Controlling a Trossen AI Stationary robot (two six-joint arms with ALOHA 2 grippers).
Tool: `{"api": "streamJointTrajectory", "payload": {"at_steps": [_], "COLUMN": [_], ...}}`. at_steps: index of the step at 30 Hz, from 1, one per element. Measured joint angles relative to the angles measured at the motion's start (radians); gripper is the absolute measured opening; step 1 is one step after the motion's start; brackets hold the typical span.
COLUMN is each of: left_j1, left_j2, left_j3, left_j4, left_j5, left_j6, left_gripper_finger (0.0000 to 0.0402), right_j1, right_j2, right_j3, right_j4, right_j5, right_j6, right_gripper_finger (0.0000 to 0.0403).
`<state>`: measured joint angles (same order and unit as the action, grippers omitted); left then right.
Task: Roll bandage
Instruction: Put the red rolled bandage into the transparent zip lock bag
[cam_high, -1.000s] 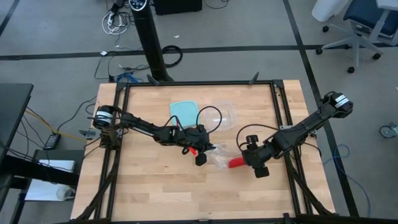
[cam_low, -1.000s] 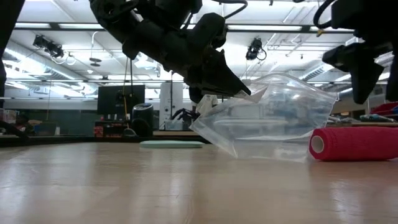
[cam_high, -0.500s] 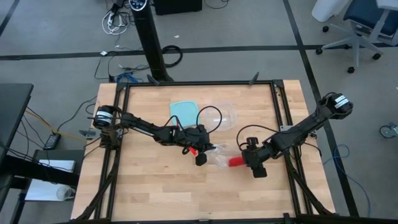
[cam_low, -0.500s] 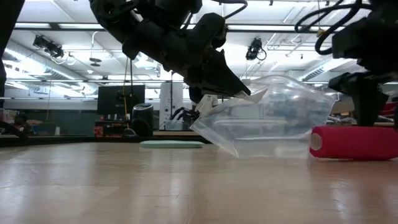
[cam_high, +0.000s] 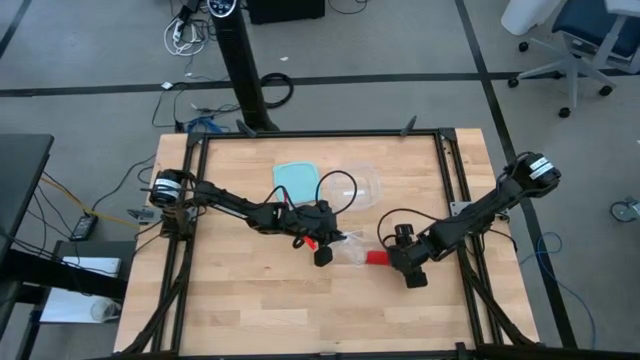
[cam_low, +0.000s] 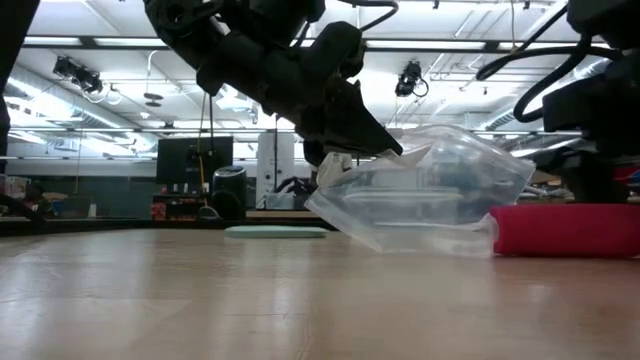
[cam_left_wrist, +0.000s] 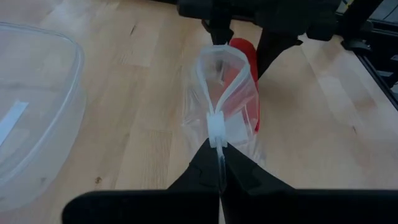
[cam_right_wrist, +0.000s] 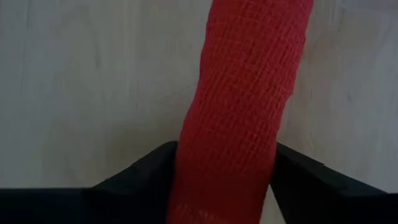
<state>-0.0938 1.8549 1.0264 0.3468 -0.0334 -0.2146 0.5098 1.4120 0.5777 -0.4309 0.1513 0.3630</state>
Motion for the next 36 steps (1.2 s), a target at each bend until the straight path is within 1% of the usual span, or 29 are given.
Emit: {"api": "streamJointTrajectory", "payload": {"at_steps": [8, 11, 15, 17, 19, 21, 24, 26, 29, 31, 36], "left_j1": [0.0, 0.0, 0.0, 0.0, 0.0, 0.0, 0.0, 0.0, 0.0, 0.0, 0.0], "left_j2": [0.0, 0.0, 0.0, 0.0, 0.0, 0.0, 0.0, 0.0, 0.0, 0.0, 0.0], "left_j3": [0.0, 0.0, 0.0, 0.0, 0.0, 0.0, 0.0, 0.0, 0.0, 0.0, 0.0], "left_j4": [-0.001, -0.001, -0.001, -0.001, -0.001, -0.002, -0.001, -0.002, -0.001, -0.002, -0.001], "left_j5": [0.0, 0.0, 0.0, 0.0, 0.0, 0.0, 0.0, 0.0, 0.0, 0.0, 0.015], "left_j6": [0.0, 0.0, 0.0, 0.0, 0.0, 0.0, 0.0, 0.0, 0.0, -0.002, -0.009], "left_gripper_finger": [0.0, 0.0, 0.0, 0.0, 0.0, 0.0, 0.0, 0.0, 0.0, 0.0, 0.0], "right_j1": [-0.001, 0.0, 0.012, 0.026, 0.04, 0.055, 0.071, 0.071, 0.053, 0.027, -0.062], "right_j2": [-0.026, -0.038, -0.067, -0.087, -0.108, -0.13, -0.165, -0.185, -0.201, -0.203, -0.203], "right_j3": [-0.003, -0.003, -0.005, -0.006, 0.005, 0.027, 0.079, 0.126, 0.196, 0.237, 0.331], "right_j4": [0.007, -0.022, -0.075, -0.089, -0.127, -0.166, -0.22, -0.276, -0.383, -0.445, -0.54], "right_j5": [0.006, -0.003, -0.012, -0.023, -0.057, -0.099, -0.111, -0.08, 0.025, 0.074, 0.092], "right_j6": [0.029, 0.051, 0.071, 0.076, 0.079, 0.07, 0.063, 0.056, 0.044, 0.019, -0.093], "right_gripper_finger": [0.0157, 0.0129, 0.0105, 0.0101, 0.01, 0.0101, 0.0105, 0.0105, 0.0105, 0.0105, 0.0106]}}
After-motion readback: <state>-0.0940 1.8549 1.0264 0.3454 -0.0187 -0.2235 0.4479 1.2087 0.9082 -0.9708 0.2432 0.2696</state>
